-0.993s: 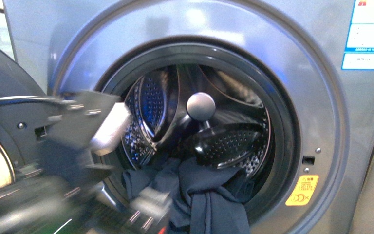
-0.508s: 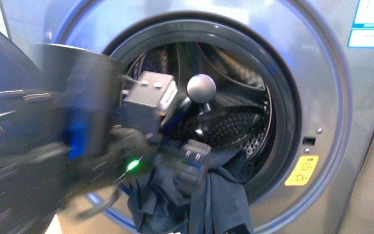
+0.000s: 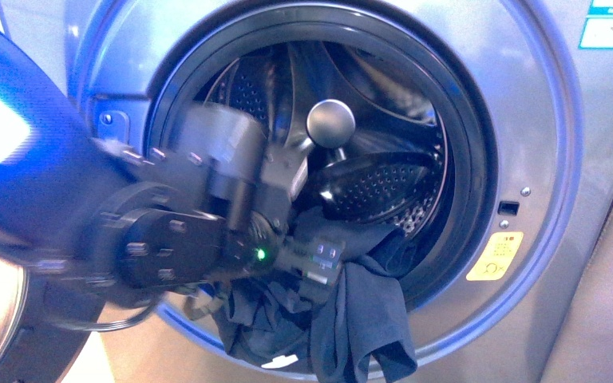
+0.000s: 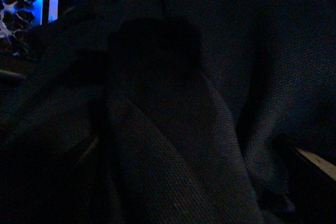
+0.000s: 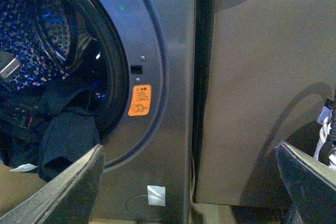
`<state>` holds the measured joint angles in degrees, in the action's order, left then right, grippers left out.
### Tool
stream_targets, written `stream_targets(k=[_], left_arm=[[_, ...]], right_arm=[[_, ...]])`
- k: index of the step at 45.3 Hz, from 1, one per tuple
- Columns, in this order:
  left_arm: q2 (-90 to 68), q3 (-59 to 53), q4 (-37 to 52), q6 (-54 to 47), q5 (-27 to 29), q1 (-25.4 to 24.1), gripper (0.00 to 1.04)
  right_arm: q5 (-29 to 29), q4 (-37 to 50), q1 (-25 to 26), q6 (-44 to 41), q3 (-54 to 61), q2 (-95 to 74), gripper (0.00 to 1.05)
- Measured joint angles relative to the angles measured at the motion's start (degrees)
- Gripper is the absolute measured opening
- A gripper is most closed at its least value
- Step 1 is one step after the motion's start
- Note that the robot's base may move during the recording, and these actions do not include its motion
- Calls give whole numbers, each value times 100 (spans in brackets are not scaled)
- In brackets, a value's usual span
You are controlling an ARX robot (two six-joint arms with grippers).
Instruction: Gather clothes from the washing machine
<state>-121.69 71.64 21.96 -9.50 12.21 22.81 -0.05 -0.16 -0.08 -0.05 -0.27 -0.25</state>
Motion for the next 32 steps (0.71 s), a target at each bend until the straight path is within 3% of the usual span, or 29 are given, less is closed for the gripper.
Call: stream_targets(k=[11,22,32], left_arm=[[-372,621,-841,671,321,-24,98],[-409,1123,-1779,2570,-793,66,98],[-483,1274,-1908,3318,-935,190,98]], right_arm=[[0,0,0,0,-2,0,97],[0,0,0,0,-2,0,97],[0,0,0,0,0,0,97]])
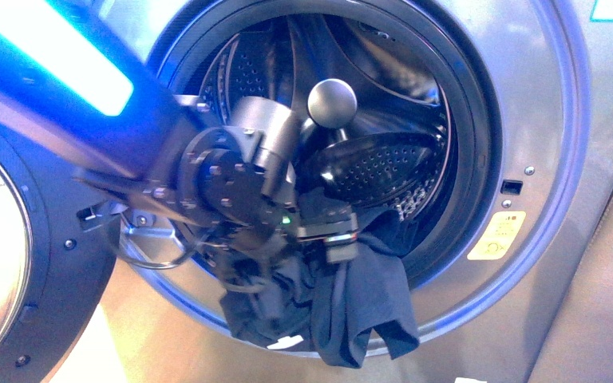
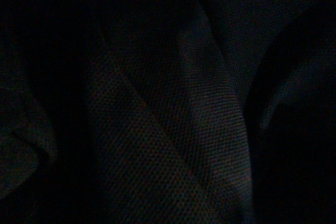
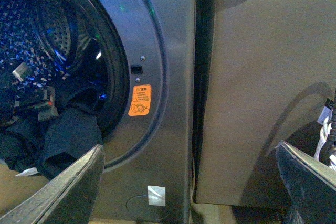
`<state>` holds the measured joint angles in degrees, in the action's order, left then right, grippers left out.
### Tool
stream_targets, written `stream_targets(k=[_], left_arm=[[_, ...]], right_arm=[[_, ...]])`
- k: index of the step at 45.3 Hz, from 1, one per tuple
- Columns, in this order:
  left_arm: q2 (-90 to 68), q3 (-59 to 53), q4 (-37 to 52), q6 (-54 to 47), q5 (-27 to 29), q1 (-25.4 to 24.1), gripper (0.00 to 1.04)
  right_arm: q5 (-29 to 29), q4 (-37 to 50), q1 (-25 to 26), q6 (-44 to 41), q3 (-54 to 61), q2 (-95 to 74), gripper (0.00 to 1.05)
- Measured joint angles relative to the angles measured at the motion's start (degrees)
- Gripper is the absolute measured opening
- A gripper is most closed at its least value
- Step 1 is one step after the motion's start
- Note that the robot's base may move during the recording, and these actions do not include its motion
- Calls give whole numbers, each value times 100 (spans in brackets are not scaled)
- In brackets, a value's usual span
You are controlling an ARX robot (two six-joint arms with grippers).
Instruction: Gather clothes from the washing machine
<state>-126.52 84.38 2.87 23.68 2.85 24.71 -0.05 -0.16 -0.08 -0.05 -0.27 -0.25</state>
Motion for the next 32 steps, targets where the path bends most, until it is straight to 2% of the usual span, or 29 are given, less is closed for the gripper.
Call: stream_targets(k=[9,16,24,32], left_arm=[[-107,144,-55,101,46,94,98],[-227,306,-138,-22,321,214,98],[-424,564,-417,-448,774,348,98],[-516,581,-319,-999,1043,337,98]], right_arm=[[0,0,0,0,0,0,97],[0,0,0,0,0,0,97],[0,0,0,0,0,0,97],[0,0,0,0,0,0,97]])
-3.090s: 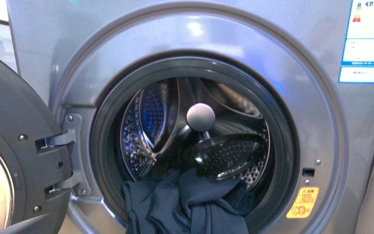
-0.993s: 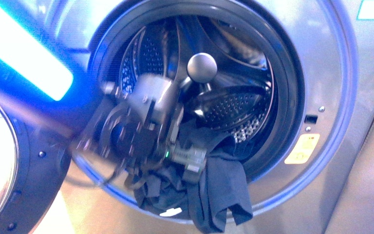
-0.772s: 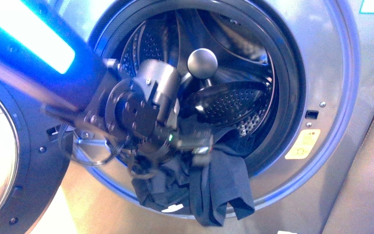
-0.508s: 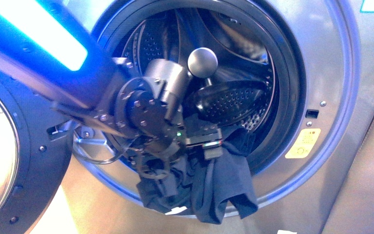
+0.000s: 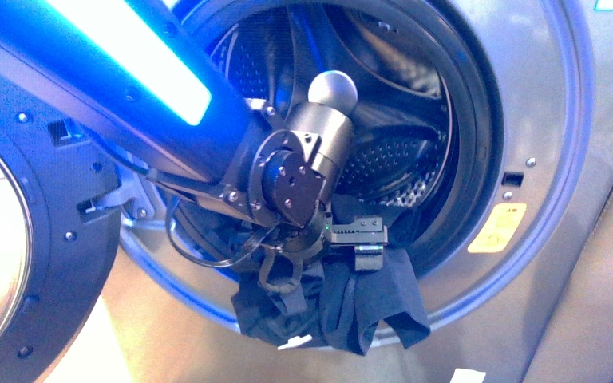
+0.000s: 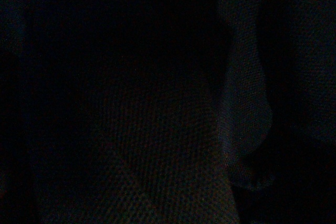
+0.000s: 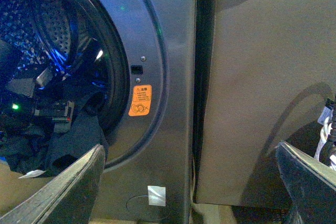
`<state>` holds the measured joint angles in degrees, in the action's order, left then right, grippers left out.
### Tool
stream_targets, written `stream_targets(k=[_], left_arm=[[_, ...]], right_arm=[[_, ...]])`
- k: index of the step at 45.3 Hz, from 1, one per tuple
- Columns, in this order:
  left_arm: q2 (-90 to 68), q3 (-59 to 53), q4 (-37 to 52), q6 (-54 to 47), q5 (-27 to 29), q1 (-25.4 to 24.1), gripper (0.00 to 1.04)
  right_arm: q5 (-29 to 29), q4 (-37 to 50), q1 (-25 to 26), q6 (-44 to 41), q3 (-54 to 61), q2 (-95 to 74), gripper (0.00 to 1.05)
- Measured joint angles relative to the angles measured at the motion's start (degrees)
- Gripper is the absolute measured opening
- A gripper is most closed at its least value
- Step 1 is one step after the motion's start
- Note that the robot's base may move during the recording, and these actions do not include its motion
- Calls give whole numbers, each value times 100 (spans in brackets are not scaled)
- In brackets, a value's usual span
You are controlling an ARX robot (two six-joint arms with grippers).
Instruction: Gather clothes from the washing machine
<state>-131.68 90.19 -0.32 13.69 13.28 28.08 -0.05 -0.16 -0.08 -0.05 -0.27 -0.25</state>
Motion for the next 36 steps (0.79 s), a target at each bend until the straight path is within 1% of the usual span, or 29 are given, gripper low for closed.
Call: stream_targets(k=[2,3,4,10,14,15,17,21,27,32,36], left_arm=[[0,-31,33,-76,20,-33,98],[0,-46,42,-109,31,-50,96],[0,-72,48,-162,74,-70,91],[15,-201,225,-341,114,-138,75],[79,-334,350,-448,50,-179,63],[90,-356,372,-479,42,-184,61],[127,-435,446,-540,-9,-201,56],[260,-695,678,-667,-179,-260,43],[479,-1091,999,-846,-382,-326,27],[706,-1443,1222,-964,-540,-380,19],[901,-1738,1388,-1060,-647,-442,17]], right_arm=[[0,0,0,0,-2,0,97],[0,0,0,0,0,0,97],[0,0,0,0,-2,0,97],[0,0,0,0,-2,0,97],[0,0,0,0,-2,0,97],[0,0,0,0,0,0,97],[0,0,0,0,0,0,97],[0,0,0,0,0,0,97],[0,0,0,0,0,0,97],[0,0,0,0,-2,0,97],[0,0,0,0,-2,0,97]])
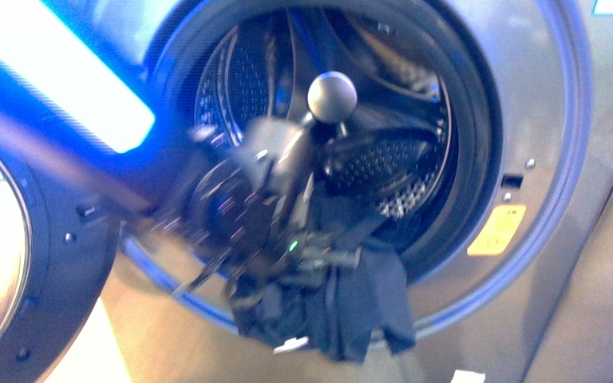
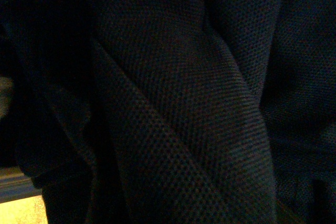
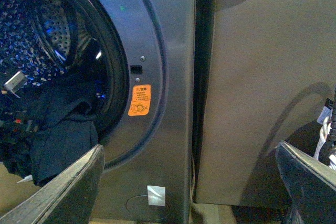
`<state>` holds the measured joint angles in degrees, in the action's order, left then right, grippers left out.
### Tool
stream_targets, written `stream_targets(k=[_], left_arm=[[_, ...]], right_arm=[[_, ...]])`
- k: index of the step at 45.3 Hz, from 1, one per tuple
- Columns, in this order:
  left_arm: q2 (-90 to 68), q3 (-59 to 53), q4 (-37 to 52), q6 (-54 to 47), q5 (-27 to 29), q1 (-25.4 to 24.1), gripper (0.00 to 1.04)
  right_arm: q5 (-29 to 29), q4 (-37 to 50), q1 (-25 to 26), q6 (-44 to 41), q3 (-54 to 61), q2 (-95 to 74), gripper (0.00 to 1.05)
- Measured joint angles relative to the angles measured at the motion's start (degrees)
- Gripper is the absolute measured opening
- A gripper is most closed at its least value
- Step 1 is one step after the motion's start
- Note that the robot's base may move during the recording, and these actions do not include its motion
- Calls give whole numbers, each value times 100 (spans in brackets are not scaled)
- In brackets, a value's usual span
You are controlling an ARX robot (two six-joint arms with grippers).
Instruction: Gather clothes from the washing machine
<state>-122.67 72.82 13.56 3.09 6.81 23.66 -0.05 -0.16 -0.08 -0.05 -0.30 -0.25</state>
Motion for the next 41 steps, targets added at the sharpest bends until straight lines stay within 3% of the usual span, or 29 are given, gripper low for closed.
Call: stream_targets(k=[12,21,41], left_arm=[[1056,-1292,667,-474,-459,-153,16],[2441,-2315,835,-951,-1121,-133,15],[5095,-2756,-103,-1532,-1657,372,15]], right_arm=[[0,0,0,0,2,0,97],[0,0,0,0,0,0,97],[0,0,0,0,2,0,97]])
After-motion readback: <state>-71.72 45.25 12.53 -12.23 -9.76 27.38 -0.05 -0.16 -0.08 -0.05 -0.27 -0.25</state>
